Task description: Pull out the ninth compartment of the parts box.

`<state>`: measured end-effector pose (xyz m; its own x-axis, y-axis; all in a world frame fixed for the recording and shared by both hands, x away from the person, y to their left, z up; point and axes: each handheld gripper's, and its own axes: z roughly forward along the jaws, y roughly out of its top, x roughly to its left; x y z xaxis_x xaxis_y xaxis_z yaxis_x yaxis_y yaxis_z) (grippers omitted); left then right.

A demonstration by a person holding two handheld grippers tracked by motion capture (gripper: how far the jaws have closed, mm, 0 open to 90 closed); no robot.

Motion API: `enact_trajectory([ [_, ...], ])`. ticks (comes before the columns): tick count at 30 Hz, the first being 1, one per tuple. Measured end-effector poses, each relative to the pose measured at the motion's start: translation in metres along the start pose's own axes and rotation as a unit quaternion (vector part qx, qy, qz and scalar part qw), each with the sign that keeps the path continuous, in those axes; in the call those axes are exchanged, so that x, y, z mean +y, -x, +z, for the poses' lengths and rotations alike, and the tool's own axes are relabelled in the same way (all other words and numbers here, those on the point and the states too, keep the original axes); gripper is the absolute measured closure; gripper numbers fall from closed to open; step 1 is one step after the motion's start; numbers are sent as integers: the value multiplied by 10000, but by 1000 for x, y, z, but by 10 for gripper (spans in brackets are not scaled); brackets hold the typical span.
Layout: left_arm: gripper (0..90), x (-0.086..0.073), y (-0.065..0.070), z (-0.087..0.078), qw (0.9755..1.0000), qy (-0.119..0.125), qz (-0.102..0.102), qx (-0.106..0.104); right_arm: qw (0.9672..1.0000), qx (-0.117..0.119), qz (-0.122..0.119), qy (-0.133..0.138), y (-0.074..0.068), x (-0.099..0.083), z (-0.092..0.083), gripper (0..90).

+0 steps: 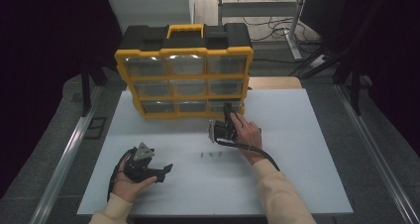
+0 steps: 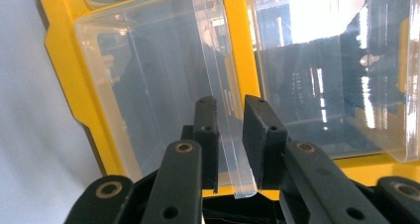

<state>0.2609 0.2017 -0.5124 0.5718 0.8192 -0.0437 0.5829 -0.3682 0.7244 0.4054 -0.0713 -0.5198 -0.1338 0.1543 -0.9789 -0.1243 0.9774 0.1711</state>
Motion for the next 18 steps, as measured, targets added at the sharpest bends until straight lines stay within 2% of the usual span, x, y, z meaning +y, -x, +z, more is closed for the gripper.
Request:
enact_trajectory([
  [1, 121, 0, 0, 0, 10000, -1, 1, 1, 9999, -125, -15, -21, -1, 0, -1, 765],
  [4, 121, 0, 0, 0, 10000, -8, 5, 0, 9999, -114, -4, -17, -1, 0, -2, 765],
  [5, 121, 0, 0, 0, 10000, -8, 6, -1, 10000, 79, 4, -9, 0, 0, -2, 765],
  [6, 121, 0, 0, 0, 10000, -8, 6, 0, 10000, 83, 6, -5, 0, 0, -2, 765],
  [7, 121, 0, 0, 0, 10000, -7, 5, -1, 9999, -121, -7, -1, -1, 0, -3, 765],
  [11, 121, 0, 0, 0, 10000, -5, 3, -1, 9999, -116, -4, -14, -1, 0, -5, 765],
  [12, 121, 0, 0, 0, 10000, -6, 4, -1, 10000, 82, 13, -12, 0, 0, -6, 765],
  [13, 121, 0, 0, 0, 10000, -7, 4, -2, 9999, -124, 2, 12, -1, 0, -6, 765],
  [17, 121, 0, 1, 0, 10000, -12, 13, -7, 9999, -117, 2, -2, -2, 0, -9, 765],
  [18, 121, 0, 1, 0, 10000, -12, 15, -5, 10000, -6, 14, 5, -1, 0, -9, 765],
])
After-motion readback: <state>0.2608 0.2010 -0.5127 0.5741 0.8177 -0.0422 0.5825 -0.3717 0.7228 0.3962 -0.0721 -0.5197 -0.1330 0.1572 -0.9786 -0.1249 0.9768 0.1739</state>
